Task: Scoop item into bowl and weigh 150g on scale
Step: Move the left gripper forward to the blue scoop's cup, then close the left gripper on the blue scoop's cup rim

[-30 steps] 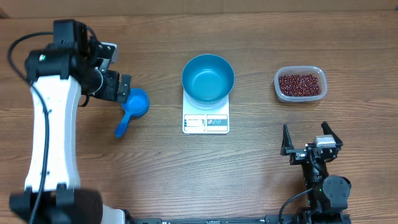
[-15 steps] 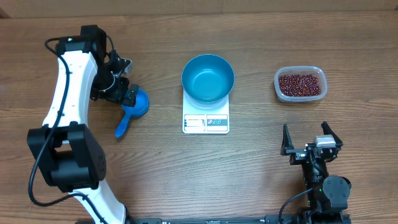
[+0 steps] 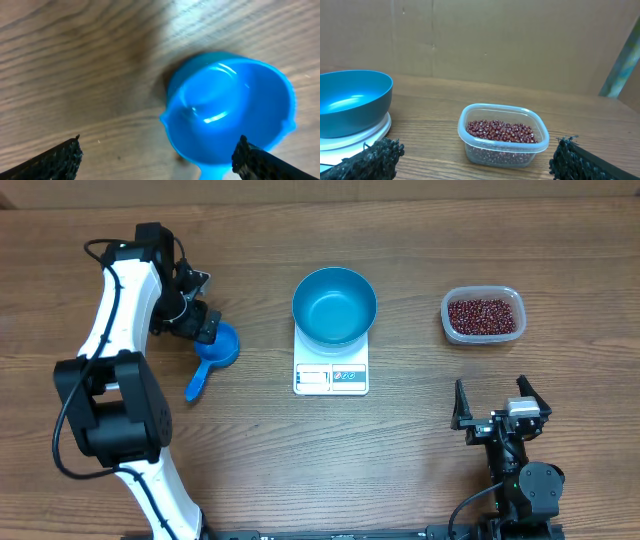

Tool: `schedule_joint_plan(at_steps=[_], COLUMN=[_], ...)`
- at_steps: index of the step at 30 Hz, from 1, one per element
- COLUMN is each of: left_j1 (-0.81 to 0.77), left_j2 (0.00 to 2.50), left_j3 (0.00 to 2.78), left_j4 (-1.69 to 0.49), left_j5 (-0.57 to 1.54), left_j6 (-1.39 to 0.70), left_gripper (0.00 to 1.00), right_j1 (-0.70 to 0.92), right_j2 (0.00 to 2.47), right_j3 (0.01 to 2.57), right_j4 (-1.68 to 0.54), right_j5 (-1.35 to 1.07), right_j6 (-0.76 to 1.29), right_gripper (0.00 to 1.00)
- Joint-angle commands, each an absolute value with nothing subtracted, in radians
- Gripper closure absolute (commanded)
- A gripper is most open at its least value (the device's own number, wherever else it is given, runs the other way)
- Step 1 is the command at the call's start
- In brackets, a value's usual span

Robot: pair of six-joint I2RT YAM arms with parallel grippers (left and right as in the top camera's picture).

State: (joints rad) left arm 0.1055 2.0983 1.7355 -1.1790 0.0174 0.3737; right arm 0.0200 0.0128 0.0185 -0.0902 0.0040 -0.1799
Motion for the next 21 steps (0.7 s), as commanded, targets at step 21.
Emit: schedule_joint_plan(at_steps=[21], left_j1=[0.124], left_j2=[2.203], left_j3=[1.756], left_j4=[-1.057], left_j5=[0.027], left_j6=[0.389], left_gripper=[0.00], right_j1=[0.017], right_j2=[0.003], right_j3=[0.008], right_j4=[-0.085], right_j5=[-0.002], right_j6=[-0.184], right_gripper=[0.00])
